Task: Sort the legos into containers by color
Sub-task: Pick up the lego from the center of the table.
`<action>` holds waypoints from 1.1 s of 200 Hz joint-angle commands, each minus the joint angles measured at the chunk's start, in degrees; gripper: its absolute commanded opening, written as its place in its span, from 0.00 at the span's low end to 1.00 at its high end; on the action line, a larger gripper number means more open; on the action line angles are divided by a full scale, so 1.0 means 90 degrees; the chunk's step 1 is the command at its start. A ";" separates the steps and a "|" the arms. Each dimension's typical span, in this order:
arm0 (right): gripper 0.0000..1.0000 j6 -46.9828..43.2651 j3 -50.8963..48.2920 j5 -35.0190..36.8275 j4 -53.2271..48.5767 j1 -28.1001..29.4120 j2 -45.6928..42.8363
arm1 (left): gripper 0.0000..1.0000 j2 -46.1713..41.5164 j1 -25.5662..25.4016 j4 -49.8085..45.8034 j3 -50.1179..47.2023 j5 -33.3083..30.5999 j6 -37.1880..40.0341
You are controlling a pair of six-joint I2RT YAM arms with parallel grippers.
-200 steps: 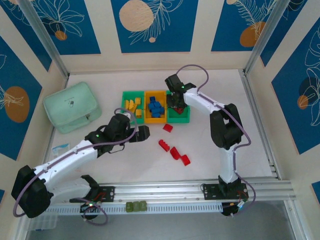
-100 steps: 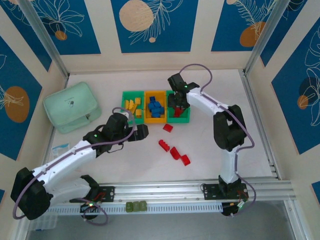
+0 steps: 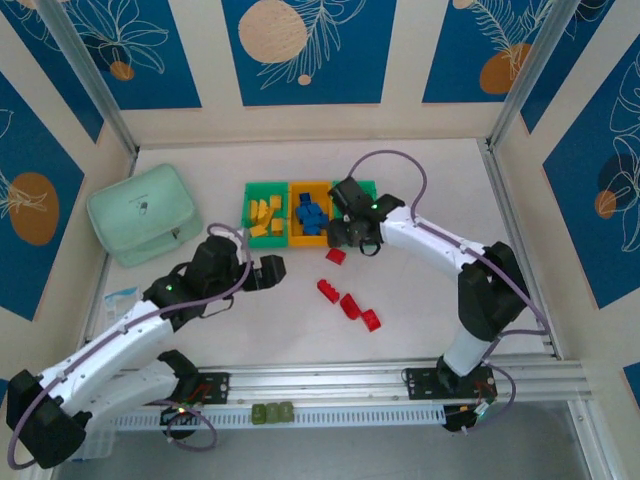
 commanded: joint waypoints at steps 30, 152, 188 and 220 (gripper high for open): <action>0.75 0.0665 -0.0528 -0.0286 0.0009 0.0830 -0.0086 | 0.99 -0.0706 0.0098 -0.0684 -0.0509 -0.0250 -0.0240; 0.63 0.0260 -0.0590 -0.0422 0.0317 0.1536 0.1075 | 0.99 -0.1042 0.0135 -0.0894 -0.0748 -0.0473 -0.0463; 0.53 0.0063 -0.0496 -0.0307 0.0352 0.1519 0.1376 | 0.99 -0.0961 0.0129 -0.0853 -0.0729 -0.0443 -0.0490; 0.44 -0.0031 -0.0493 -0.0295 0.0400 0.1491 0.1469 | 0.99 -0.0956 0.0128 -0.0814 -0.0752 -0.0436 -0.0510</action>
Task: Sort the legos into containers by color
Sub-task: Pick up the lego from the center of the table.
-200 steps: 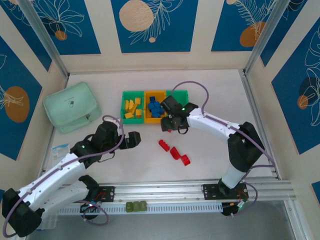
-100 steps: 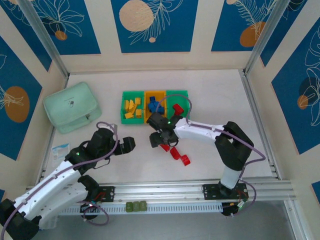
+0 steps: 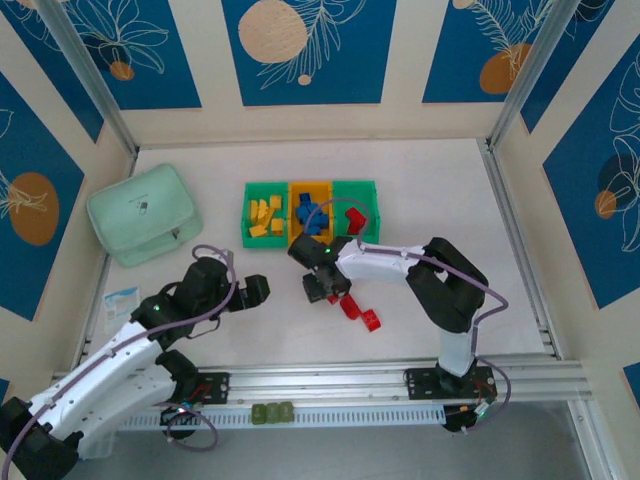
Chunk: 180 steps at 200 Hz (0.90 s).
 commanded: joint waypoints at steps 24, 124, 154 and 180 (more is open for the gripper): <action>0.35 -0.0122 0.0004 0.0078 -0.0030 -0.0033 0.0085 | 0.99 0.0062 0.0080 0.0080 -0.0021 -0.0053 -0.0080; 0.14 -0.0113 -0.0097 -0.0179 -0.0107 -0.0434 -0.1139 | 0.99 0.0387 0.0087 0.0215 0.0341 0.0151 0.0195; 0.12 -0.0310 0.0105 -0.0199 -0.0217 -0.0882 -0.1539 | 0.99 0.0646 0.0099 0.0383 0.0554 0.0212 0.0329; 0.12 -0.0512 0.0505 -0.0128 -0.0330 -0.1428 -0.1591 | 0.99 0.0965 0.0110 0.0614 0.0725 0.0314 0.0412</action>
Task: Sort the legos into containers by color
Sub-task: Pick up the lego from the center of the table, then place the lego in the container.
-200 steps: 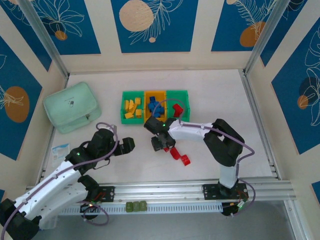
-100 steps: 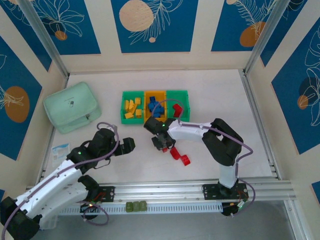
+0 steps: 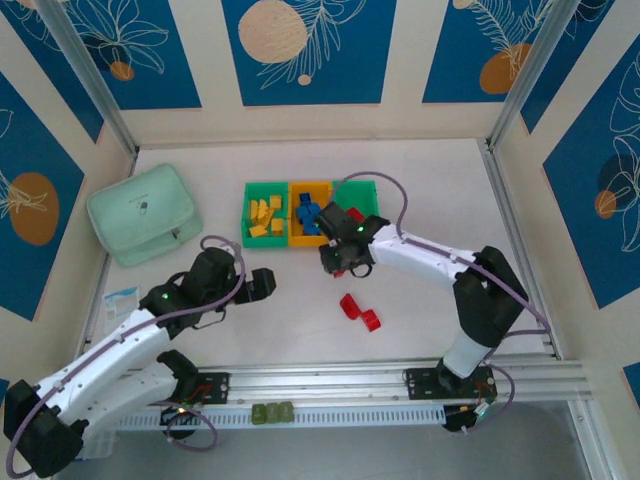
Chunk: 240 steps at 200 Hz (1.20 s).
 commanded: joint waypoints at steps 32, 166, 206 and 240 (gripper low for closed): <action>0.12 -0.0409 0.1084 0.0027 -0.0208 -0.1145 0.0233 | 0.99 0.0693 0.0112 0.0643 0.0546 0.0346 0.0321; 0.39 -0.0646 0.3572 0.0600 -0.0403 -0.1982 0.2787 | 0.99 0.1610 0.0318 0.1221 0.1076 0.0725 0.0510; 0.47 -0.0653 0.3105 0.0507 -0.0289 -0.1920 0.2104 | 0.99 0.1520 0.0348 0.1209 0.1075 0.0803 0.0469; 0.50 -0.0594 0.2313 0.0346 -0.0186 -0.1749 0.1273 | 0.99 0.1271 0.0361 0.1159 0.0993 0.0865 0.0398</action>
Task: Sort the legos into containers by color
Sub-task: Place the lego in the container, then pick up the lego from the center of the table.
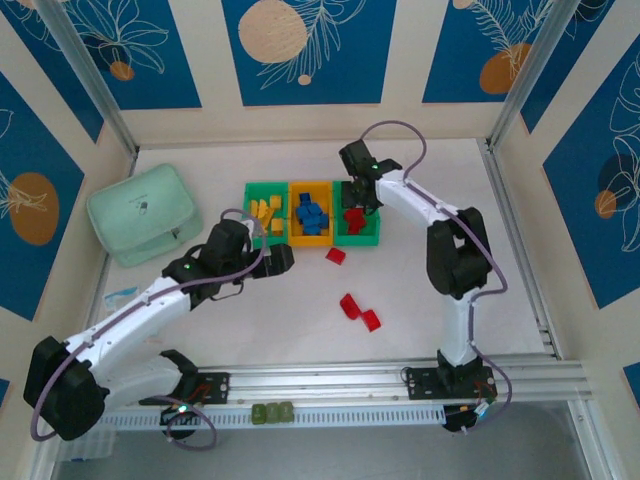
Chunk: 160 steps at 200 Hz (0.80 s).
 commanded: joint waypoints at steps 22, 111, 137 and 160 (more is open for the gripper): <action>0.52 0.0088 -0.0908 -0.0265 -0.0023 0.0334 -0.1213 | 0.99 -0.0516 0.0081 -0.0041 0.0076 0.0261 -0.0018; 0.61 0.0507 -0.2803 -0.0326 0.0288 0.1719 -0.2125 | 0.99 -0.1574 0.0093 -0.0576 -0.0673 -0.0081 -0.0337; 0.64 0.0434 -0.3201 -0.0329 0.0690 0.2068 -0.1912 | 0.99 -0.1876 0.0091 -0.0731 -0.0903 -0.0312 -0.0426; 0.66 0.0442 -0.3239 -0.0085 0.0712 0.2136 -0.1491 | 0.99 -0.2011 0.0090 -0.0875 -0.0970 -0.0417 -0.0457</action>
